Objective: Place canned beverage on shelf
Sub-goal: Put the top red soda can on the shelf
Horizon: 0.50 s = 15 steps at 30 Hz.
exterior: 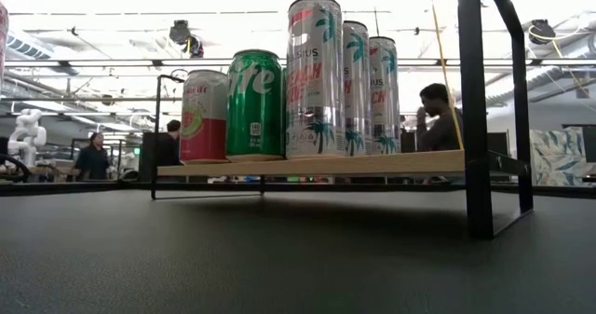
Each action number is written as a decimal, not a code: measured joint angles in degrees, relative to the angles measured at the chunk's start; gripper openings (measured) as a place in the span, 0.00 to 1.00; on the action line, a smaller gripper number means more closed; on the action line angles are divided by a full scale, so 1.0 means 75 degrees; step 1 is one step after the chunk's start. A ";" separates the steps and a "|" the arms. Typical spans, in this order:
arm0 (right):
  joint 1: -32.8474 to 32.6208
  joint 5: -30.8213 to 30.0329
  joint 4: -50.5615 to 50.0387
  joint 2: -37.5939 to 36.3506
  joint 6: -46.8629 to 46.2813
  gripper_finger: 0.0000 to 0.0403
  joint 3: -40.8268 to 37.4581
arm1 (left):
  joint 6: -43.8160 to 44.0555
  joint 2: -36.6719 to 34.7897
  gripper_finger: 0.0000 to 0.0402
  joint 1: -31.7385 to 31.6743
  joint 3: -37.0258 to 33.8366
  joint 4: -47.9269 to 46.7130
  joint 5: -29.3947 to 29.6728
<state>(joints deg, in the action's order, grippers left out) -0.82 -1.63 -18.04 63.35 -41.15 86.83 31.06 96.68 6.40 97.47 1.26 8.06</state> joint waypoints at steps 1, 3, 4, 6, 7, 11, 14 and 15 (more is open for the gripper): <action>0.0000 0.0243 -0.0013 -0.0069 0.0091 0.88 0.0000 | -0.0034 0.0000 0.74 -0.0001 0.0000 0.0101 -0.0119; 0.0000 0.0649 -0.0036 -0.0196 0.0224 0.88 0.0000 | -0.0117 0.0000 0.74 0.0008 0.0000 0.0190 -0.0261; 0.0000 0.0805 -0.0035 -0.0242 0.0297 0.88 0.0000 | -0.0186 0.0000 0.74 0.0008 0.0000 0.0242 -0.0329; 0.0000 0.1051 -0.0073 -0.0353 0.0516 0.88 0.0000 | -0.0276 0.0000 0.74 0.0008 0.0000 0.0336 -0.0489; 0.0000 0.1164 -0.0070 -0.0402 0.0651 0.88 0.0000 | -0.0316 0.0000 0.74 0.0008 0.0000 0.0416 -0.0557; -0.0003 0.1308 -0.0029 -0.0571 0.1291 0.88 0.0000 | -0.0441 -0.0002 0.74 -0.0004 0.0000 0.0667 -0.0808; -0.0006 0.1253 -0.0014 -0.0650 0.1569 0.88 0.0000 | -0.0591 -0.0006 0.74 -0.0004 0.0000 0.0665 -0.0857; -0.0006 0.1251 -0.0009 -0.0665 0.1587 0.88 0.0000 | -0.0592 -0.0006 0.74 -0.0009 0.0000 0.0689 -0.0950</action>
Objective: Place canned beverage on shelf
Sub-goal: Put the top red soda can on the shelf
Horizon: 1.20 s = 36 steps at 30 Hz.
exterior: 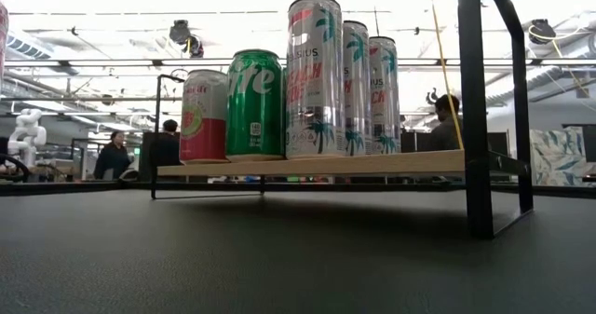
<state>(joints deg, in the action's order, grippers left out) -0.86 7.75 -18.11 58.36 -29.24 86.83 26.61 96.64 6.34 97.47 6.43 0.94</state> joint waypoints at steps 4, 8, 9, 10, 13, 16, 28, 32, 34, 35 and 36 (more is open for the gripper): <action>0.0003 0.0006 0.0099 0.0000 0.0023 0.88 0.0000 | 0.0006 0.0000 0.74 -0.0048 0.0000 0.0326 -0.0313; 0.0000 0.0179 0.0403 0.0004 0.0019 0.88 0.0000 | 0.0006 -0.0003 0.74 -0.0091 0.0003 0.0445 -0.0560; 0.0000 0.0180 0.0523 0.0002 0.0033 0.88 0.0000 | 0.0008 0.0000 0.74 -0.0105 0.0003 0.0478 -0.0668; 0.0000 0.0180 0.0618 0.0002 0.0056 0.88 0.0000 | 0.0008 0.0000 0.74 -0.0121 0.0003 0.0525 -0.0753; 0.0000 0.0180 0.0604 0.0008 0.0110 0.88 0.0080 | 0.0007 0.0000 0.74 -0.0168 0.0003 0.0781 -0.1057; 0.0000 0.0178 0.0575 0.0097 0.0195 0.89 0.0325 | 0.0002 0.0000 0.74 -0.0216 0.0003 0.1007 -0.1481; 0.0003 0.0166 -0.1276 0.1082 0.0881 0.98 0.2493 | 0.0029 0.0300 0.74 -0.0526 0.0012 0.2265 -0.2350; 0.0003 0.0168 -0.1884 0.1318 0.0881 0.99 0.3036 | 0.0358 0.0556 0.74 -0.0534 0.0012 0.2829 -0.2586; 0.0003 0.0171 -0.2069 0.1377 0.0881 0.99 0.3158 | 0.0407 0.0656 0.74 -0.0501 0.0012 0.2914 -0.2680; 0.0003 0.0180 -0.2110 0.1401 0.0874 0.99 0.3168 | 0.0406 0.0714 0.74 -0.0475 0.0012 0.2914 -0.2686; 0.0003 0.0198 -0.2112 0.1412 0.0847 0.99 0.3173 | 0.0405 0.0767 0.74 -0.0463 0.0012 0.2935 -0.2696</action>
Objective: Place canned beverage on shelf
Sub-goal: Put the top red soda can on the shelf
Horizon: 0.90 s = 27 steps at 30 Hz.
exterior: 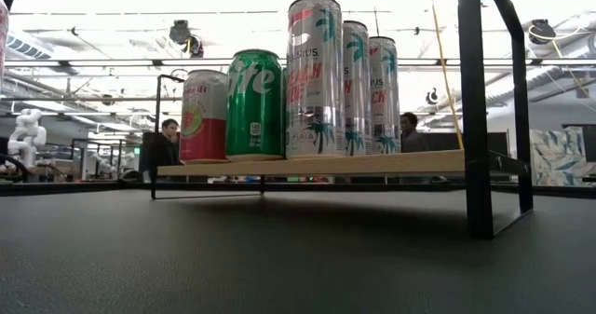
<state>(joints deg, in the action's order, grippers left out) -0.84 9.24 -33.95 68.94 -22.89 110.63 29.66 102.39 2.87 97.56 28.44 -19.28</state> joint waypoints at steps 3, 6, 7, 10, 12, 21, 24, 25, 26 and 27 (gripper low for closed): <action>0.0003 0.0212 -0.0241 0.0007 -0.0130 0.99 0.0000 | 0.0008 0.0117 0.74 0.0080 0.0000 -0.0042 -0.0027; 0.0003 0.0475 -0.0480 0.0025 -0.0240 0.99 0.0000 | 0.0009 0.0176 0.74 0.0160 -0.0001 -0.0044 -0.0091; 0.0003 0.0574 -0.0537 0.0039 -0.0252 0.99 0.0000 | 0.0008 0.0177 0.74 0.0189 0.0000 -0.0046 -0.0139; 0.0000 0.0643 -0.0674 0.0079 -0.0272 0.99 0.0000 | 0.0004 0.0177 0.74 0.0247 0.0000 -0.0041 -0.0206; 0.0000 0.0912 -0.0643 0.0136 -0.0356 0.99 0.0000 | 0.0003 0.0177 0.74 0.0274 0.0000 -0.0067 -0.0222; -0.0003 0.1436 -0.0493 0.0544 -0.0427 0.99 0.0000 | 0.0002 0.0242 0.74 0.0223 -0.0001 -0.0246 -0.0197; -0.0002 0.1467 -0.0440 0.0630 -0.0391 0.99 0.0000 | 0.0004 0.0268 0.74 0.0218 -0.0006 -0.0314 -0.0153; 0.0003 0.1547 -0.0364 0.0659 -0.0389 0.99 0.0000 | 0.0005 0.0272 0.74 0.0216 -0.0007 -0.0304 -0.0152; 0.0000 0.1616 -0.0307 0.0673 -0.0400 0.99 0.0000 | 0.0005 0.0289 0.74 0.0214 -0.0006 -0.0253 -0.0149; 0.0000 0.1637 -0.0295 0.0689 -0.0434 0.99 0.0000 | 0.0005 0.0297 0.74 0.0214 -0.0006 -0.0214 -0.0149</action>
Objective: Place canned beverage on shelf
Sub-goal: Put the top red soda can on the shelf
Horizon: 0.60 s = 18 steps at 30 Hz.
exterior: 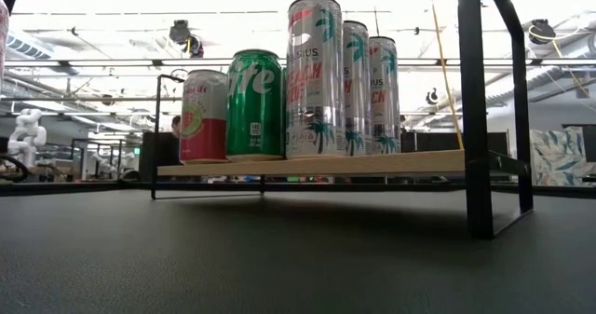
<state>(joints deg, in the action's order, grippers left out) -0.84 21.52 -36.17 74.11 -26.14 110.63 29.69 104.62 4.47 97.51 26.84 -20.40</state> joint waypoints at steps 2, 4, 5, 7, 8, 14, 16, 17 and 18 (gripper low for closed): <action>0.0000 0.0119 0.0074 0.0058 -0.0023 0.98 0.0000 | 0.0000 0.0012 0.74 0.0005 0.0000 -0.0024 0.0000; -0.0003 0.0169 0.0027 0.0068 -0.0024 0.96 0.0000 | -0.0001 0.0034 0.74 0.0007 0.0000 -0.0075 0.0003; -0.0003 0.0170 0.0040 0.0069 -0.0023 0.95 0.0000 | -0.0001 0.0037 0.74 0.0008 0.0000 -0.0086 0.0003; -0.0003 0.0172 0.0044 0.0060 -0.0024 0.92 0.0000 | -0.0003 0.0038 0.74 0.0001 0.0000 -0.0075 0.0007; -0.0003 0.0172 0.0047 0.0058 -0.0024 0.90 0.0000 | -0.0003 0.0038 0.74 -0.0001 0.0000 -0.0047 0.0012; 0.0000 0.0158 0.0033 0.0063 -0.0011 0.75 0.0000 | -0.0015 0.0038 0.74 -0.0030 0.0000 -0.0030 0.0017; 0.0001 0.0148 0.0007 0.0057 0.0002 0.70 0.0000 | -0.0015 0.0038 0.74 -0.0044 0.0000 -0.0038 0.0017; 0.0003 0.0146 -0.0019 0.0054 0.0004 0.68 0.0000 | -0.0015 0.0038 0.74 -0.0053 0.0000 -0.0054 0.0020; 0.0003 0.0143 -0.0038 0.0052 0.0005 0.67 0.0000 | -0.0017 0.0038 0.74 -0.0059 0.0000 -0.0059 0.0036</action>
<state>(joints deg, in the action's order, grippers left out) -0.82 22.59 -36.45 74.50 -26.11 110.63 29.57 104.90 4.03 97.51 26.40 -20.13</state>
